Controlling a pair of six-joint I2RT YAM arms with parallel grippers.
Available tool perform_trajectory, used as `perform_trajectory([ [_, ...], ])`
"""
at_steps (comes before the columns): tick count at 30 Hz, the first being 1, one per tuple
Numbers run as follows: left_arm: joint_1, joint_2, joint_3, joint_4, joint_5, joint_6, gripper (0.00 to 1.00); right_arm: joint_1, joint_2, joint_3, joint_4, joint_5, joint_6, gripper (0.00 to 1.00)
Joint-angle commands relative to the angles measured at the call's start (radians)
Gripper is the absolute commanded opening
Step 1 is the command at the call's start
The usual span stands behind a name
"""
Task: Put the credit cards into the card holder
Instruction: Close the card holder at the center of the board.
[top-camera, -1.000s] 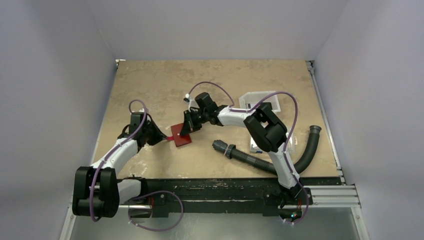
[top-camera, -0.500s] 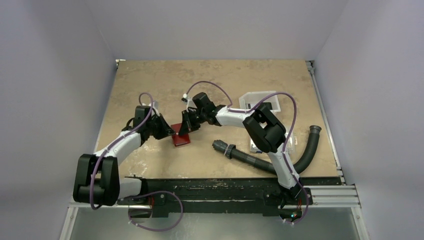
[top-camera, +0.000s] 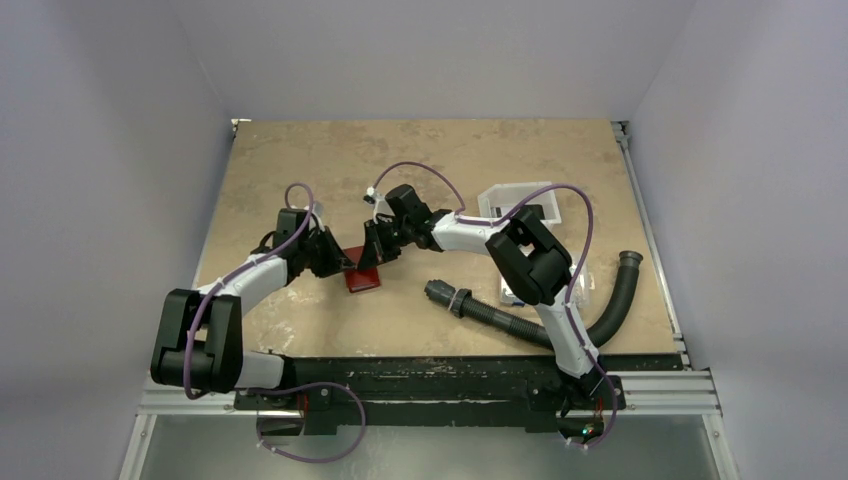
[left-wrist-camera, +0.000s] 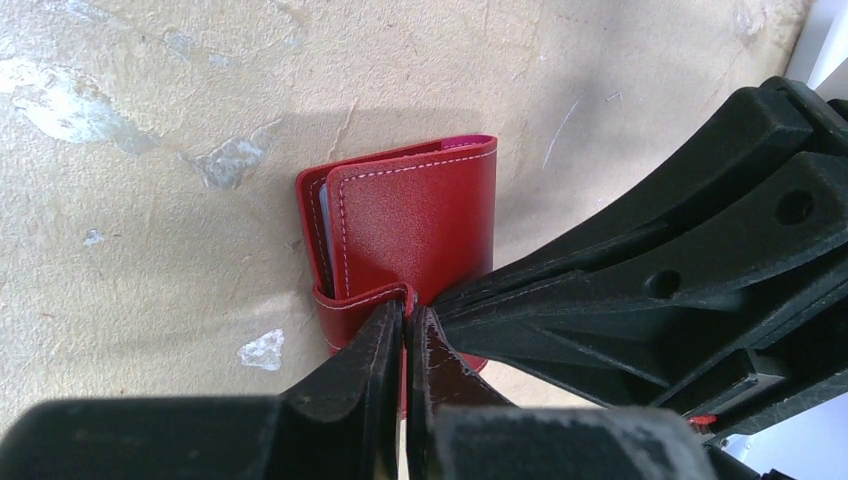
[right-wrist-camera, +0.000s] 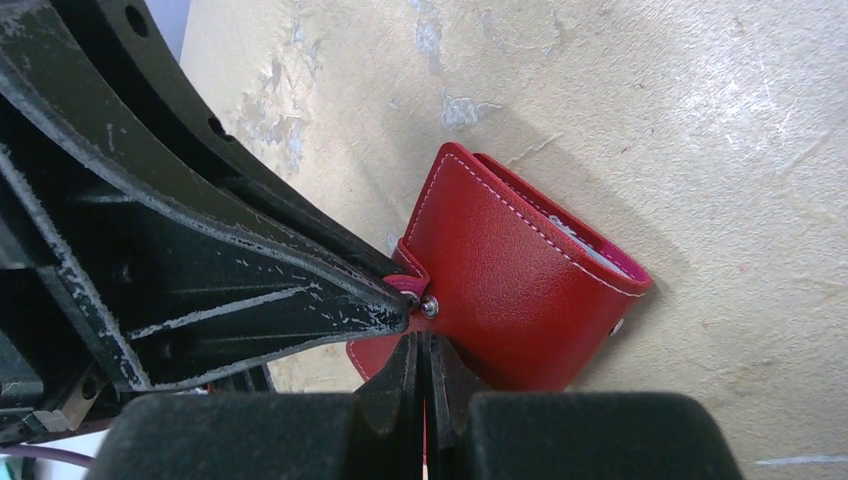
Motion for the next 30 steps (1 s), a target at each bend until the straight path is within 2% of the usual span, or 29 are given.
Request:
perform_trajectory([
  [1, -0.024, 0.016, 0.019, 0.078, 0.055, -0.019, 0.11, 0.013, 0.066, -0.015, -0.098, 0.037, -0.039, 0.01],
  [6, 0.013, -0.084, 0.052, -0.024, 0.02, 0.008, 0.49, -0.008, 0.026, 0.035, -0.236, 0.055, -0.209, 0.21],
  [10, 0.068, -0.135, 0.146, -0.115, -0.024, 0.061, 0.58, -0.006, -0.005, 0.095, -0.367, 0.067, -0.313, 0.3],
  [14, 0.07, -0.047, 0.209, -0.041, 0.026, 0.056, 0.59, -0.005, -0.082, 0.064, -0.398, 0.059, -0.333, 0.39],
  [16, 0.07, 0.035, 0.223, 0.023, 0.076, 0.029, 0.55, -0.001, -0.13, 0.015, -0.374, 0.048, -0.332, 0.41],
  [19, 0.07, 0.145, 0.235, 0.124, 0.156, -0.015, 0.42, 0.004, -0.192, -0.08, -0.289, 0.045, -0.293, 0.41],
  [20, 0.07, 0.168, 0.236, 0.129, 0.177, -0.026, 0.41, 0.004, -0.201, -0.102, -0.261, 0.041, -0.279, 0.4],
  [26, 0.064, 0.156, 0.221, 0.095, 0.163, 0.039, 0.53, 0.003, -0.223, -0.124, -0.222, 0.011, -0.273, 0.4],
  [28, 0.058, 0.175, 0.227, 0.105, 0.223, 0.064, 0.53, 0.003, -0.224, -0.117, -0.248, 0.003, -0.311, 0.4],
  [30, 0.056, 0.2, 0.259, 0.07, 0.242, 0.104, 0.49, 0.004, -0.247, -0.118, -0.288, 0.026, -0.35, 0.4],
])
